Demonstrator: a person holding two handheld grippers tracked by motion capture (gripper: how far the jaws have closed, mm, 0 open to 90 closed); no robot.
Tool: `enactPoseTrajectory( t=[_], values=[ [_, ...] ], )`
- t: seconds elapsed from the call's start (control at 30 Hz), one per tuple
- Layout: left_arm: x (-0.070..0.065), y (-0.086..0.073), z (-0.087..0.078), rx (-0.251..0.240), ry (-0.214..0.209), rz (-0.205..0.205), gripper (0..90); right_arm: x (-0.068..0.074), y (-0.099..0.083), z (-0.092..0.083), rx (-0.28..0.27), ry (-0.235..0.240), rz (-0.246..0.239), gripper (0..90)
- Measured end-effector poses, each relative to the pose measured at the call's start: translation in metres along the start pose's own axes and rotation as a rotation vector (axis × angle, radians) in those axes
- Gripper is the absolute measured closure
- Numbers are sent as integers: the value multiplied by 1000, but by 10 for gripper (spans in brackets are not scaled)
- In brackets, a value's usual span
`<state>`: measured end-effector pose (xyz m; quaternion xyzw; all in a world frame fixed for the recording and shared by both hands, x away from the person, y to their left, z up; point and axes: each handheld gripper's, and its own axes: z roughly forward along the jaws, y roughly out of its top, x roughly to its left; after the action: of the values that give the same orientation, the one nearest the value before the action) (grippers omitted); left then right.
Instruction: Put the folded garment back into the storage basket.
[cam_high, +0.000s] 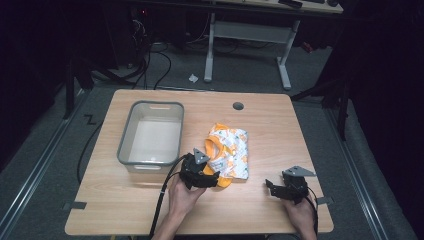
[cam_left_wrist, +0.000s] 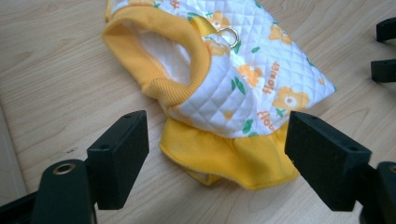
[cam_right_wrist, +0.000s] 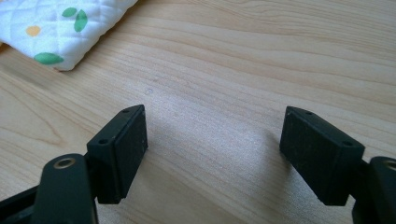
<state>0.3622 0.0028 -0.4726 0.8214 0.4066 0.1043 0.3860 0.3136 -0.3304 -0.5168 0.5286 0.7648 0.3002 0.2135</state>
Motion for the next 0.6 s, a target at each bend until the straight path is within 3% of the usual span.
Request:
enactPoseTrajectory(
  t=[0.13,0.33,0.6],
  values=[
    [1,3,4,18,0,-4,211,0,0,0,0,0,0,235],
    [2,10,8,27,4,23,227,0,0,0,0,0,0,235],
    [9,23,20,26,9,-6,224,0,0,0,1,1,0,235]
  ],
)
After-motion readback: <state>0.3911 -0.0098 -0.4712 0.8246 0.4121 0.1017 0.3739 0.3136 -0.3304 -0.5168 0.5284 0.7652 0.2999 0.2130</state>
